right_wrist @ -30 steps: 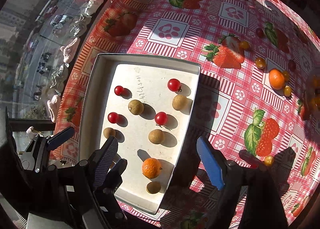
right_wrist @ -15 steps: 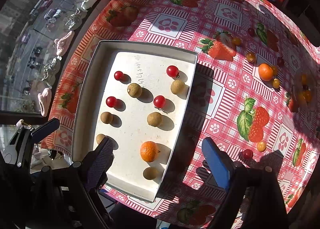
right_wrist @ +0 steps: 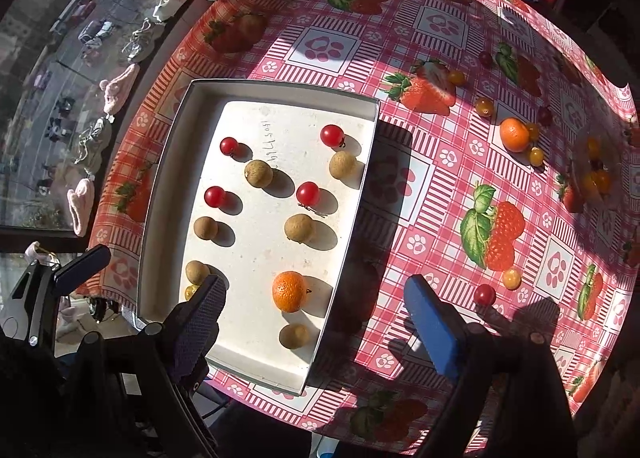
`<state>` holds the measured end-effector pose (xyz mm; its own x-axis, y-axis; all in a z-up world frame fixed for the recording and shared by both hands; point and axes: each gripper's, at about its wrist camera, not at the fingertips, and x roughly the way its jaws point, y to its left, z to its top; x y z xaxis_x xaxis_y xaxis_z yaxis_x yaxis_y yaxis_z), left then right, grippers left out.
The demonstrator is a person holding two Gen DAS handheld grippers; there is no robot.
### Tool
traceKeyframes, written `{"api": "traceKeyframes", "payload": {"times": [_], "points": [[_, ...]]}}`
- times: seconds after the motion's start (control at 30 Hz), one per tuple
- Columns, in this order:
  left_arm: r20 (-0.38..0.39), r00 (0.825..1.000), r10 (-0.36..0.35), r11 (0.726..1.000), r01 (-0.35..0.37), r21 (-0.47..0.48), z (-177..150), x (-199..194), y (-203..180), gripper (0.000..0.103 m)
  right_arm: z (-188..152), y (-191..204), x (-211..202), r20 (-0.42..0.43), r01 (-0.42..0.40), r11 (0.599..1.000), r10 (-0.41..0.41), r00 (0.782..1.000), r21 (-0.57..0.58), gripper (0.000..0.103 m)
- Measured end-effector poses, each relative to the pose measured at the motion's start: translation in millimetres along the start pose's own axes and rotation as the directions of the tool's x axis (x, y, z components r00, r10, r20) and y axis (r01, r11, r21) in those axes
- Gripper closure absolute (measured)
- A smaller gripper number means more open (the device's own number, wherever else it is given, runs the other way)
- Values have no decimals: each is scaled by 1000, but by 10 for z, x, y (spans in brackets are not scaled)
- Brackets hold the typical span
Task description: Organize fruits
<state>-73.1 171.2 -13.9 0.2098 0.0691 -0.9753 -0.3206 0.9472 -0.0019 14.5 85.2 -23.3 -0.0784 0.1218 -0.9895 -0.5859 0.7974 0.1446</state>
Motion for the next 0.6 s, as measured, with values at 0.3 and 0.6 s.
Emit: {"api": "traceKeyframes", "payload": {"times": [0.3, 0.6], "points": [[4, 1000, 0, 1000, -1, 15, -11, -36, -59, 0, -30, 10, -17, -6, -10, 1000, 10, 1000, 0, 11], [24, 999, 29, 999, -30, 13, 6, -99, -115, 0, -58, 51, -62, 10, 18, 999, -17, 1000, -39, 11]]}}
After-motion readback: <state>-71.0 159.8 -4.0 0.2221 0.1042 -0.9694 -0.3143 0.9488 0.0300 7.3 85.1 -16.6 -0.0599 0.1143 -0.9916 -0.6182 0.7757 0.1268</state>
